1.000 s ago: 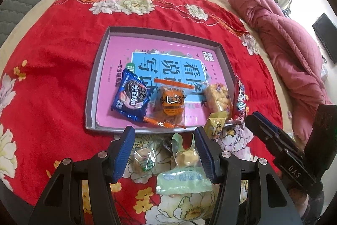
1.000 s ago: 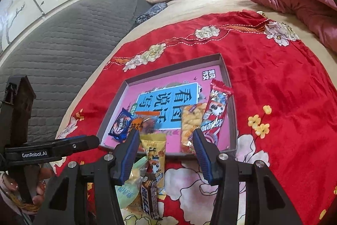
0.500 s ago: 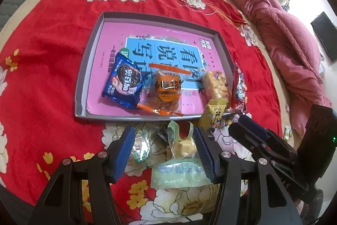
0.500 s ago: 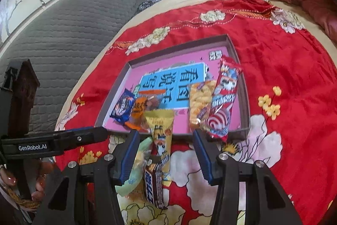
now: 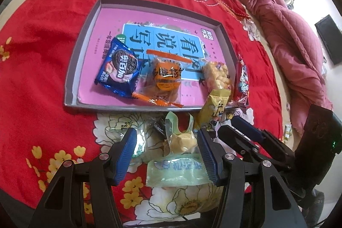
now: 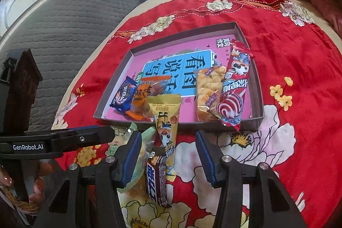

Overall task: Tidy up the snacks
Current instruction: 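Grasp the yellow snack bag with the right tool while the left tool grasps the pale green bag, then lift both bags and carry them over the box, then lower the yellow snack bag into the box and open the right tool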

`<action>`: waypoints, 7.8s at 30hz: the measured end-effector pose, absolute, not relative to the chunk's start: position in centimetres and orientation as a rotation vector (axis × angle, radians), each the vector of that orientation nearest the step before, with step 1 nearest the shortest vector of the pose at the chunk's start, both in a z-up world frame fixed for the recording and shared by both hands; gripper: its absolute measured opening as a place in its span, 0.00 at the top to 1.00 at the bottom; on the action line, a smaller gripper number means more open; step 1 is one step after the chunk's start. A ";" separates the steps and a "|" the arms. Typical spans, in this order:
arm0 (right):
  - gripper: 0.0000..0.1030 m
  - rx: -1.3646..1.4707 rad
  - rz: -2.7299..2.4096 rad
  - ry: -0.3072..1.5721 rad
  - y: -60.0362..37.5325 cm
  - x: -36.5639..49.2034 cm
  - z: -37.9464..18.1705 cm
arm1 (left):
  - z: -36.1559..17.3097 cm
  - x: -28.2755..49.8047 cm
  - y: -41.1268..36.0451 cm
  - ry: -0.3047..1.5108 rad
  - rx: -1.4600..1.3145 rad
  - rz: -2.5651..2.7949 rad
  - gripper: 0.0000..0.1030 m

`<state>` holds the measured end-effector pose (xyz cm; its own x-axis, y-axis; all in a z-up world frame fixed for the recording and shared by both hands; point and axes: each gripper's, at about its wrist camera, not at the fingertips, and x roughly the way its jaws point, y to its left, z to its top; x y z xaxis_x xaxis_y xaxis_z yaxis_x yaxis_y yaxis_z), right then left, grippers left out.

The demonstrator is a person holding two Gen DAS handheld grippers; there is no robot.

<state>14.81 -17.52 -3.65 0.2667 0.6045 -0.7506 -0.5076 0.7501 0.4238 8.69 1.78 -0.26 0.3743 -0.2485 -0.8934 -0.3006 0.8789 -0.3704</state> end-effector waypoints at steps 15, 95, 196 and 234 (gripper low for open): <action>0.50 0.061 0.737 1.114 -16.3 15.1 -5.8 | -2.5 9.3 1.7 1.247 -0.643 -0.010 0.41; 0.88 0.243 0.806 0.978 -18.9 17.0 -2.0 | 1.1 8.9 4.0 1.125 -0.698 -0.024 0.67; 0.87 0.298 0.801 0.995 -16.2 20.9 -4.7 | -2.4 14.2 5.7 1.027 -0.462 0.128 0.67; 0.64 0.286 0.752 1.022 -15.9 21.1 -5.5 | -2.4 14.8 4.6 1.014 -0.382 0.141 0.66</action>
